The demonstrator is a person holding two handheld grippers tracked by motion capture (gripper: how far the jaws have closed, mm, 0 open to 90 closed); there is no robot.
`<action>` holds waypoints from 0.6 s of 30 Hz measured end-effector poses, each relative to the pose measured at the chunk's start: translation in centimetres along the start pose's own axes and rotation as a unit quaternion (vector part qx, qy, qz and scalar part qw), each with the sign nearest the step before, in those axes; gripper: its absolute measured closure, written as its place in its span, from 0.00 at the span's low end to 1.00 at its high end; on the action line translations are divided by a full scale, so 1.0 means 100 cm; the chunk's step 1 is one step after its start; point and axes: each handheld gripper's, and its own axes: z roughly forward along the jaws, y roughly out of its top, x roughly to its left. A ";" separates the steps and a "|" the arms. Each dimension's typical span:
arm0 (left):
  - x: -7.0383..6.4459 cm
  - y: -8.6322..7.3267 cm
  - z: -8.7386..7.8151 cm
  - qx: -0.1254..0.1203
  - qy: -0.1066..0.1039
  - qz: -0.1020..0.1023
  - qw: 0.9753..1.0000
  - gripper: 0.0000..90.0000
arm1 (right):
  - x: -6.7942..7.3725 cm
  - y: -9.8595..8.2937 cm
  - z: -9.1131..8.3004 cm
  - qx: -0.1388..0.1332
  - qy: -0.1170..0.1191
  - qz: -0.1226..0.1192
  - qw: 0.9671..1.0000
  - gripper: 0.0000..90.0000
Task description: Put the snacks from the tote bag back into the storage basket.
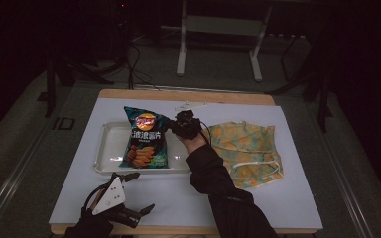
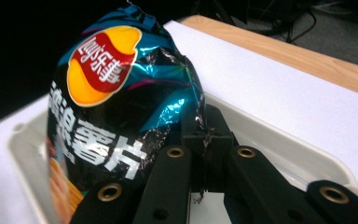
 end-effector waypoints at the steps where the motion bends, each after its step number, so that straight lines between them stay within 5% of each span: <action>1: 0.000 0.000 0.000 0.000 -0.001 0.000 1.000 0.00 | -0.003 0.000 0.002 0.004 -0.002 0.000 1.000 1.00; 18: 0.000 0.000 0.000 0.000 -0.003 0.000 1.000 0.00 | -0.031 -0.008 0.030 0.043 -0.019 0.015 0.999 0.93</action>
